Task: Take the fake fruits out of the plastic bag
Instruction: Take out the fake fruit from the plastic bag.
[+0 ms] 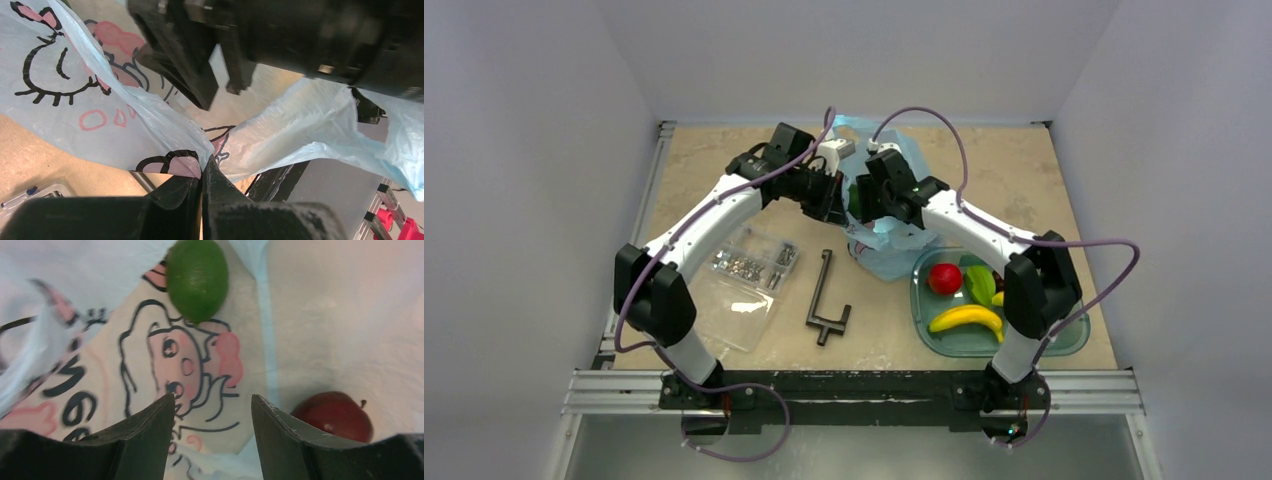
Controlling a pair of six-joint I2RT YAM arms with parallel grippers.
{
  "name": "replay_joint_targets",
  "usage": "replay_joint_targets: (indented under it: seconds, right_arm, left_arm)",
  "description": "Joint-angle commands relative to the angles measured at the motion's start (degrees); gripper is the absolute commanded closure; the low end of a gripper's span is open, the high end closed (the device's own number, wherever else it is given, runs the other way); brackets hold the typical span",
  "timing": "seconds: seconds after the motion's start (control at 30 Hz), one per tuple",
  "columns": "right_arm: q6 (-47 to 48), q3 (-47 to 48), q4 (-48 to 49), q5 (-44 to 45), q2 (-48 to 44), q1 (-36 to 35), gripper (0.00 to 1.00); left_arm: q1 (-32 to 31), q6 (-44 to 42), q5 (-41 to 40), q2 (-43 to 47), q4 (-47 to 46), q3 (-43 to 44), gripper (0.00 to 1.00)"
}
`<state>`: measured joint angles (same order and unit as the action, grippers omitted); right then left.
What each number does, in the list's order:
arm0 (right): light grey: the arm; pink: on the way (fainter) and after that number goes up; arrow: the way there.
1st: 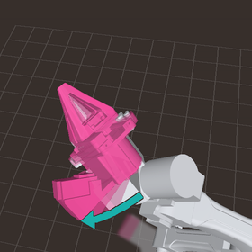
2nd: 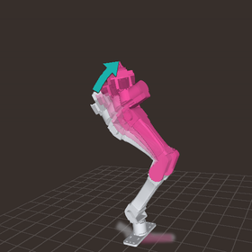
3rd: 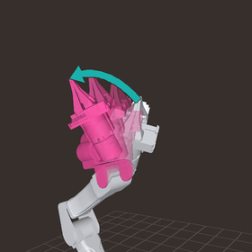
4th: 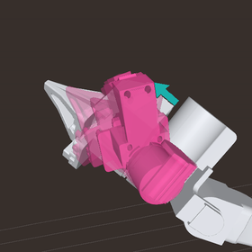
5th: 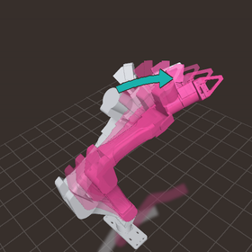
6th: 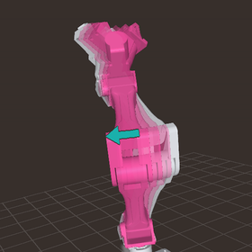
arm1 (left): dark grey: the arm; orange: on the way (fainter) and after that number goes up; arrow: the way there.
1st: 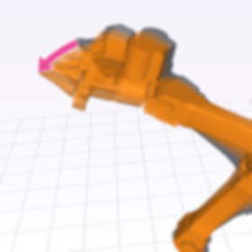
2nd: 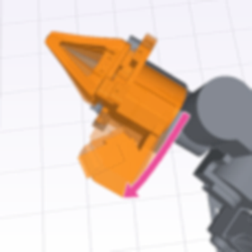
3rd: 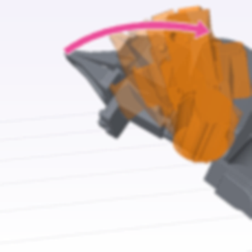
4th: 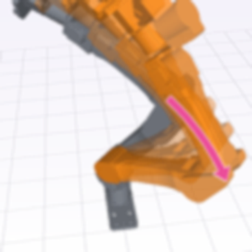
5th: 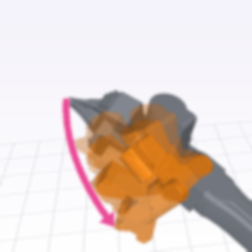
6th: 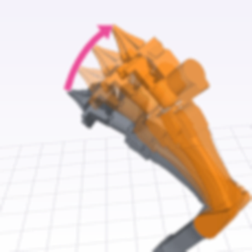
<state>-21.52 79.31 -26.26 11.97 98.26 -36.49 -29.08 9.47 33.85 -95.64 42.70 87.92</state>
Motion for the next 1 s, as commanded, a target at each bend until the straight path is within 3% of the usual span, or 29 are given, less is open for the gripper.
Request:
replay_joint_targets:
  seconds: [0.0, 0.43, 0.73, 0.97]
  right_arm:
    - [1.38, 5.63, -7.14, 9.99, 2.90, -0.33, 0.43]
    - [1.58, 1.95, -18.74, 24.44, 4.07, -0.34, 0.31]
    - [0.67, 0.07, -22.38, 22.16, 4.29, -0.33, 0.13]
    - [1.61, -3.31, -18.52, 20.08, 6.22, -0.20, 0.07]
  left_arm:
    - [0.47, 0.49, 0.78, 2.69, -2.10, 0.14, 1.00]
    - [0.69, 0.82, 1.63, 1.96, -2.17, 0.32, 1.00]
    - [0.77, 0.87, 1.74, 1.57, -2.09, 0.41, 1.00]
    - [0.71, 1.07, 2.14, 1.22, -2.09, 0.45, 1.00]
